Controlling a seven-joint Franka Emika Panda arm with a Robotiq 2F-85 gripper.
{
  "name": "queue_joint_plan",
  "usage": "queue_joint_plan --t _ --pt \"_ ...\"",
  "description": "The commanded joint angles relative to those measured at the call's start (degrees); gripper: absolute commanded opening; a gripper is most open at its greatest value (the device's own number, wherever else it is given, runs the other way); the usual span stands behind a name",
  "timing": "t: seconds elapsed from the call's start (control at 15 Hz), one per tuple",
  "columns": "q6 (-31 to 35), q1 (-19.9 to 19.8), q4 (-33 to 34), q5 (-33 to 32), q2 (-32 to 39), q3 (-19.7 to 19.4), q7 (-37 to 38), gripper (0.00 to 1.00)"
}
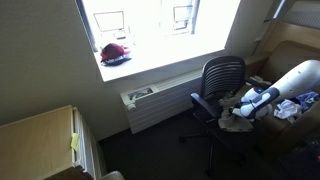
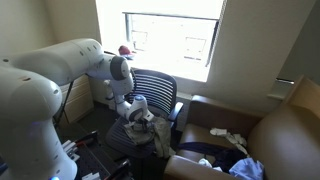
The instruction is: Pick the garment on the black chair and place it on the sofa
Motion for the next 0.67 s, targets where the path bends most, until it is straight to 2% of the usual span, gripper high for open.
queue_joint_plan --t 0.0,0.07,0.13,0.27,0.4,0.6 --pt "-3.9 -0.2 -0.1 1.3 -1.8 -1.0 0.5 0.11" --pt "-7.4 -7.3 -0.5 -1.5 -4.3 6.2 -5.2 0.04" --pt "-8.3 -8.7 -1.3 -2.1 -5.8 7.6 -6.8 0.0" --pt "-10.3 -13.7 -4.6 -2.2 -11.2 12.8 -12.6 0.0" --pt "-7.0 -17.0 -8.1 -1.0 -15.9 16.3 -17.6 0.01" --pt "3.7 -19.2 -14.1 -0.9 -23.2 18.5 -22.3 0.01"
